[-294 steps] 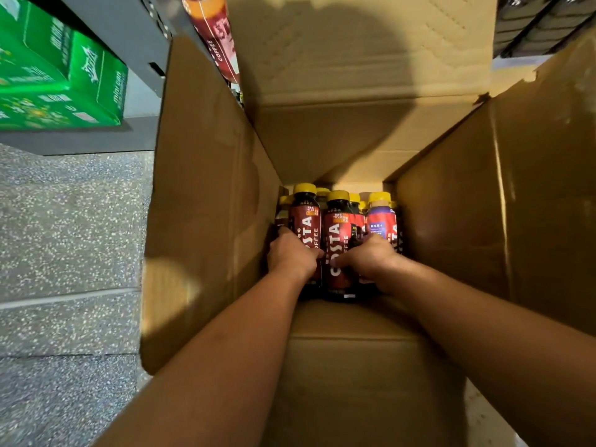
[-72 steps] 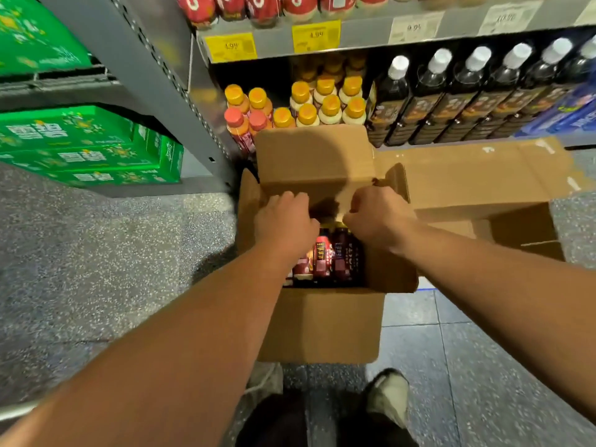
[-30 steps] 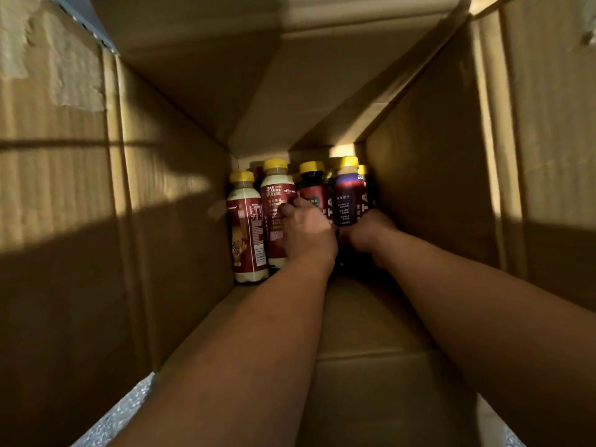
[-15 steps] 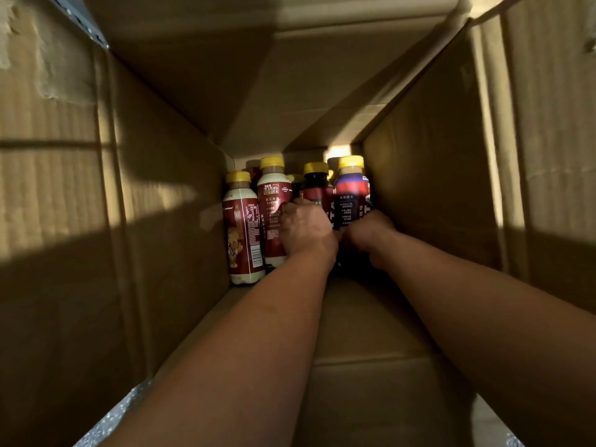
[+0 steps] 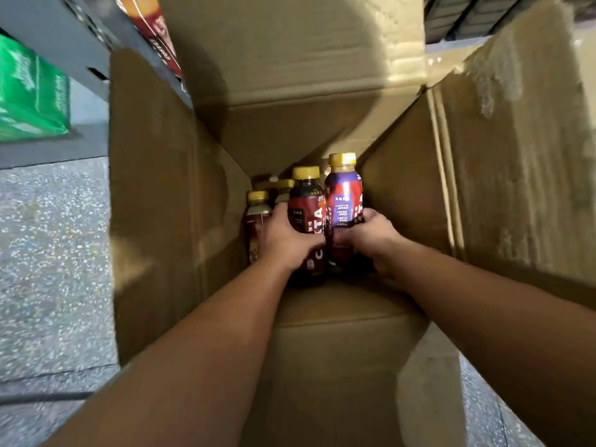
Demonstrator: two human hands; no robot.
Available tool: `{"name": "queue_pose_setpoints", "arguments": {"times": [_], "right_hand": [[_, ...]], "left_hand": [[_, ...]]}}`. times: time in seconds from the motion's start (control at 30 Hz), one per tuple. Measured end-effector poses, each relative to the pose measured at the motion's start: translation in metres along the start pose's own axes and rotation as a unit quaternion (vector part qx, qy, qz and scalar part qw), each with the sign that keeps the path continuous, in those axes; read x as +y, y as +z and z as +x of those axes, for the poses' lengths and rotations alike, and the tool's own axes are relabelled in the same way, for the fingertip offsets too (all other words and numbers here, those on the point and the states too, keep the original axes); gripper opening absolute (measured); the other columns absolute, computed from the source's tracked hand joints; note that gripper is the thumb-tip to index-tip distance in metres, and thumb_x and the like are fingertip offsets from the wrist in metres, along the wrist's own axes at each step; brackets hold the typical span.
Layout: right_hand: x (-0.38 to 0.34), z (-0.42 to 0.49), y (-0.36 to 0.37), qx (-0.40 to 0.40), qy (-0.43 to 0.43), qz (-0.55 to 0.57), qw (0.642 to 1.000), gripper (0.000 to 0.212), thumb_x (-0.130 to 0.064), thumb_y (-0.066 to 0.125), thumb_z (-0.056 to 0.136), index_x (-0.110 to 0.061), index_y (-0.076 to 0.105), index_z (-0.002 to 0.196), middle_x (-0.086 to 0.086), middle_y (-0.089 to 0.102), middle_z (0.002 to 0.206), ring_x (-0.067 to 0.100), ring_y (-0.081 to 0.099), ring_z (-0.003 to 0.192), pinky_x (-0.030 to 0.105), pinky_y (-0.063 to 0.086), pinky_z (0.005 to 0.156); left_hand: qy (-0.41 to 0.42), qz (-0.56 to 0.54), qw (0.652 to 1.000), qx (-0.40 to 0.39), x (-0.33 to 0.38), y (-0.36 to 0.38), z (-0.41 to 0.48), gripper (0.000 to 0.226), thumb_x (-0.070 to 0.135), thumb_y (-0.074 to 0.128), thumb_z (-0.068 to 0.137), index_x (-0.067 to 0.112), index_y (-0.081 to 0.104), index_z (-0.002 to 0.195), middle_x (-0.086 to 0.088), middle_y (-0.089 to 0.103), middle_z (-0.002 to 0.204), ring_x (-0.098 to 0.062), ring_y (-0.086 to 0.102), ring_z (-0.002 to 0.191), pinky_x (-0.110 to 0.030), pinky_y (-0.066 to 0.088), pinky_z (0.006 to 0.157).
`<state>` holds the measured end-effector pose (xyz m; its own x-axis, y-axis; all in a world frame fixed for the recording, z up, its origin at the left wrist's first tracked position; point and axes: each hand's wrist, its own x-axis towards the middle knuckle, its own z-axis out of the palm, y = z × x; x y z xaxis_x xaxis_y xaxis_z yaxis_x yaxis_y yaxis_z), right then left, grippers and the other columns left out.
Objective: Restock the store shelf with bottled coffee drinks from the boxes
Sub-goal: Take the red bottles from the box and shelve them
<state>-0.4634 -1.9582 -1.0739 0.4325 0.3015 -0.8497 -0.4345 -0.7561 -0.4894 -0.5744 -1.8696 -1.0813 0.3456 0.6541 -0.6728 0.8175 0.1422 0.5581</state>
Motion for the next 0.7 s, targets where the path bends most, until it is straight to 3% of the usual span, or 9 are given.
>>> {"name": "queue_pose_setpoints", "arguments": {"times": [0.13,0.23,0.3,0.37,0.43,0.5,0.7], "right_hand": [[-0.024,-0.038,-0.008,-0.015,-0.035,0.007,0.999,0.053,0.011,0.073,0.064,-0.003,0.06,0.113,0.02,0.067,0.107,0.034,0.065,0.1,0.047,0.053,0.089],[-0.049,-0.067,-0.019,0.0,-0.068,0.017,0.998,0.045,0.015,0.074,0.06,-0.012,0.059,0.094,0.009,0.068,0.092,0.025,0.066,0.087,0.038,0.056,0.077],[-0.069,-0.09,-0.027,0.012,-0.089,0.008,0.996,0.047,0.013,0.076,0.06,-0.017,0.054,0.089,0.003,0.066,0.087,0.018,0.064,0.079,0.027,0.052,0.066],[-0.089,-0.112,-0.037,0.012,-0.105,-0.003,0.994,0.05,0.009,0.078,0.058,-0.017,0.054,0.093,0.006,0.067,0.094,0.022,0.065,0.085,0.033,0.054,0.074],[-0.109,-0.136,-0.046,0.006,-0.125,-0.027,0.992,0.058,0.003,0.081,0.056,-0.013,0.055,0.105,0.009,0.067,0.102,0.026,0.065,0.094,0.042,0.053,0.087],[-0.128,-0.16,-0.055,-0.005,-0.142,-0.044,0.989,0.066,0.0,0.083,0.054,-0.012,0.055,0.112,0.009,0.068,0.104,0.027,0.065,0.097,0.044,0.052,0.089],[-0.186,-0.239,-0.08,-0.057,-0.183,-0.038,0.981,0.059,0.009,0.078,0.053,-0.007,0.061,0.107,0.014,0.071,0.098,0.032,0.069,0.091,0.051,0.053,0.088]], "left_hand": [[0.015,-0.066,0.998,-0.007,0.023,-0.031,-0.023,0.068,0.021,0.083,0.058,0.028,0.052,0.119,0.009,0.064,0.097,-0.015,0.062,0.097,-0.032,0.051,0.082],[0.04,-0.106,0.994,-0.014,0.049,-0.055,-0.045,0.064,0.014,0.082,0.06,0.033,0.05,0.111,0.004,0.065,0.1,-0.015,0.064,0.094,-0.038,0.055,0.08],[0.067,-0.107,0.992,-0.001,0.069,-0.072,-0.061,0.058,0.014,0.081,0.061,0.036,0.049,0.104,0.011,0.063,0.093,-0.002,0.061,0.082,-0.024,0.051,0.067],[0.087,-0.112,0.99,0.008,0.091,-0.088,-0.081,0.059,0.016,0.081,0.062,0.038,0.046,0.104,0.021,0.056,0.085,0.004,0.056,0.076,-0.018,0.045,0.06],[0.093,-0.116,0.989,0.001,0.112,-0.105,-0.102,0.066,0.019,0.081,0.063,0.036,0.047,0.116,0.024,0.053,0.087,-0.002,0.058,0.084,-0.024,0.049,0.07],[0.097,-0.119,0.988,-0.017,0.131,-0.122,-0.123,0.073,0.02,0.081,0.063,0.033,0.046,0.126,0.022,0.056,0.093,-0.009,0.061,0.094,-0.034,0.052,0.083],[0.119,-0.173,0.977,-0.029,0.191,-0.172,-0.186,0.064,0.01,0.078,0.067,0.031,0.046,0.118,0.003,0.063,0.116,-0.01,0.062,0.098,-0.043,0.052,0.09]]}}
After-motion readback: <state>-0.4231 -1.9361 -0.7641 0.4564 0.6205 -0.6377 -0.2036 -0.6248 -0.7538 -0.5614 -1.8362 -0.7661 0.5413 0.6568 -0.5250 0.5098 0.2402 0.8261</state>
